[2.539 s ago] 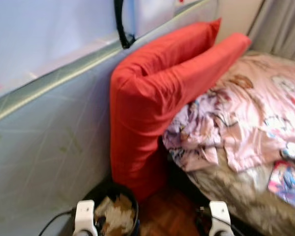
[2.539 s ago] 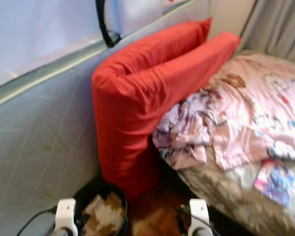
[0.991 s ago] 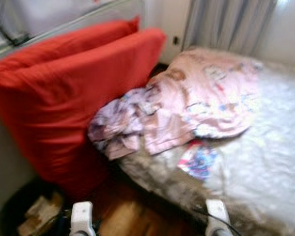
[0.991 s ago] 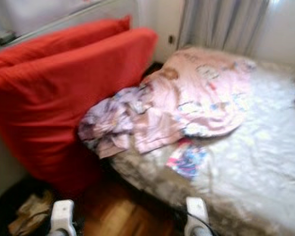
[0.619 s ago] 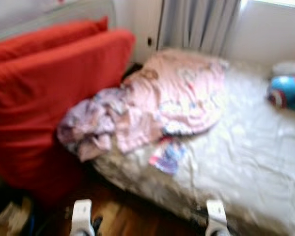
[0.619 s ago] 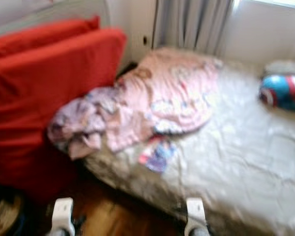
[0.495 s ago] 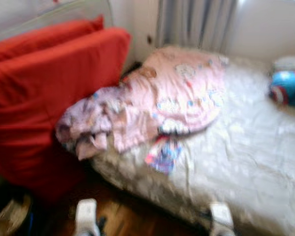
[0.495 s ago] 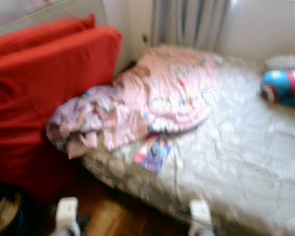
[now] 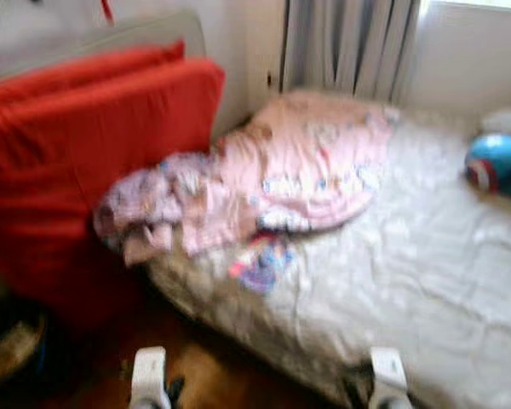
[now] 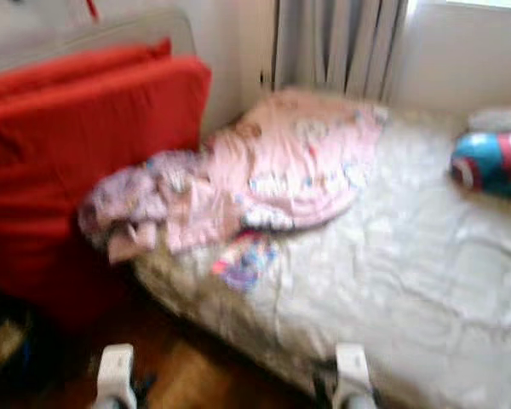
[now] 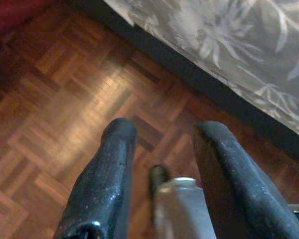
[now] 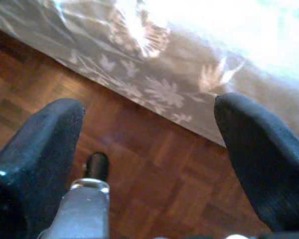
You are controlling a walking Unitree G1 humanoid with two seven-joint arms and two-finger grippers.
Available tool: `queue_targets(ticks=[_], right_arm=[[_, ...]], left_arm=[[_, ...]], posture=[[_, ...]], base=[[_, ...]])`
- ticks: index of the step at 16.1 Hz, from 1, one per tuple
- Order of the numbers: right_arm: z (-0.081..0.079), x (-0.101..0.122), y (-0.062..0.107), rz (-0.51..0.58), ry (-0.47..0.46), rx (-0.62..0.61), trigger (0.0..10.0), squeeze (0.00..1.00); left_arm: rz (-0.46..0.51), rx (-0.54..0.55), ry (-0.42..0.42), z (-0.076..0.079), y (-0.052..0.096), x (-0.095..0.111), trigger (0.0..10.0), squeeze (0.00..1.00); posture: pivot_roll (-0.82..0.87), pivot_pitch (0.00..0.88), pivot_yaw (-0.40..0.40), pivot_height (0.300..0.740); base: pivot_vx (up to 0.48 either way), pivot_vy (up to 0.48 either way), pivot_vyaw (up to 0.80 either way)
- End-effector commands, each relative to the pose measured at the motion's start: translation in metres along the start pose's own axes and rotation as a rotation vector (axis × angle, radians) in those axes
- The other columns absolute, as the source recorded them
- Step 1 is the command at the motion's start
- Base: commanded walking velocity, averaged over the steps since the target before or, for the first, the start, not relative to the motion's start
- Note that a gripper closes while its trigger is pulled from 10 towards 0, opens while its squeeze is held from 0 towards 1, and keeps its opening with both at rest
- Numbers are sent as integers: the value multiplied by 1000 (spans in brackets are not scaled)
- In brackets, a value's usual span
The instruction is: Clean up the room
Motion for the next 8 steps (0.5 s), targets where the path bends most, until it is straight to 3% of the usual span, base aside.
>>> queue_targets(ticks=[1, 8], right_arm=[[8, -27, 9, -8, -38, 46, 10000, 0], [8, -27, 9, -8, -38, 46, 10000, 0]], left_arm=[[-210, -27, -141, 3, 8, -41, 10000, 0], [-210, -27, -141, 3, 8, -41, 10000, 0]], posture=[[7, 18, -34, 740], [7, 18, -34, 740]], base=[[0, -277, 0], [0, -277, 0]])
Point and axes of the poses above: a point about 5 cm out from each wrist's last joint towards the gripper, its own y axis pointing back from the gripper into the wrist, its own x axis along the axis of the wrist's last joint, z = x × y, the point moved 3 cm from there along -y, pointing out of the wrist towards the gripper, and after that the axes turned 9 degrees about y, right-handed, at the moved point
